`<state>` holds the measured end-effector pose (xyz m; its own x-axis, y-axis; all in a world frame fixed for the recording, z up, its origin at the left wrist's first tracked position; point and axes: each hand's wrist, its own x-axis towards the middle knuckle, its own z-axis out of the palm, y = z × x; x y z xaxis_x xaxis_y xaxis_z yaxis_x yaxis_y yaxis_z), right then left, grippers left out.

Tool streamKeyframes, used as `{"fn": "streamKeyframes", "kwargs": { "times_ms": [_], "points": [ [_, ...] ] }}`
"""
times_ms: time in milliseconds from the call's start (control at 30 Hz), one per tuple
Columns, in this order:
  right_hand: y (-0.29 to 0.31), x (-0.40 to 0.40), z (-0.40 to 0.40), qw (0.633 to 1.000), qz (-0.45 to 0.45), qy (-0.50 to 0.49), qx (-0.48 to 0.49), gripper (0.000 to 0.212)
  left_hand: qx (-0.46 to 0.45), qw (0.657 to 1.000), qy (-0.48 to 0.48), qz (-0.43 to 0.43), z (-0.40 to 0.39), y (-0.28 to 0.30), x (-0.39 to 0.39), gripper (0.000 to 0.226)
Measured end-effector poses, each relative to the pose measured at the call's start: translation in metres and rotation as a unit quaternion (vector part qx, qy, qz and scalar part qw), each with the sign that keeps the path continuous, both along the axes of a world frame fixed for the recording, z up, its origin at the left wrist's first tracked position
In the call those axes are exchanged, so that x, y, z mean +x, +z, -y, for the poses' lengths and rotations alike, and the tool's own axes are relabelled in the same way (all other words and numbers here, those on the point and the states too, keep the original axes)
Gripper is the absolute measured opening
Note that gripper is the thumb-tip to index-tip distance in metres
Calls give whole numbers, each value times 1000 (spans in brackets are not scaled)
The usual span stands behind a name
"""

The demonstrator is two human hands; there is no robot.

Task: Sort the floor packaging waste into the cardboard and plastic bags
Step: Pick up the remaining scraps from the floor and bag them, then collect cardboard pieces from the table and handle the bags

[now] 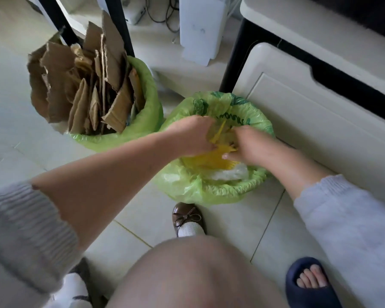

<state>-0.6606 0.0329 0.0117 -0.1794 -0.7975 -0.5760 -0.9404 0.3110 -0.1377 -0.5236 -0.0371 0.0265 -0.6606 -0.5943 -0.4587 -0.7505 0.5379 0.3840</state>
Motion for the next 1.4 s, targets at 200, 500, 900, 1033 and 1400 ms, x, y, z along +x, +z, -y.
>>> {"fn": "streamKeyframes", "kwargs": {
  "times_ms": [200,500,900,1033,1400],
  "points": [
    [53,44,-2,991,49,0,-122,78,71,986,124,-81,10,57,65,59],
    [70,99,23,991,72,33,-111,76,84,976,182,-83,18,73,134,61],
    [34,117,115,992,78,-36,-94,63,196,949,182,-169,93,46,131,57],
    [64,111,118,991,93,-79,-60,74,252,936,187,-159,96,72,123,35],
    [255,85,74,975,126,-167,-77,70,181,973,125,-72,91,249,81,76]
  ]
}}
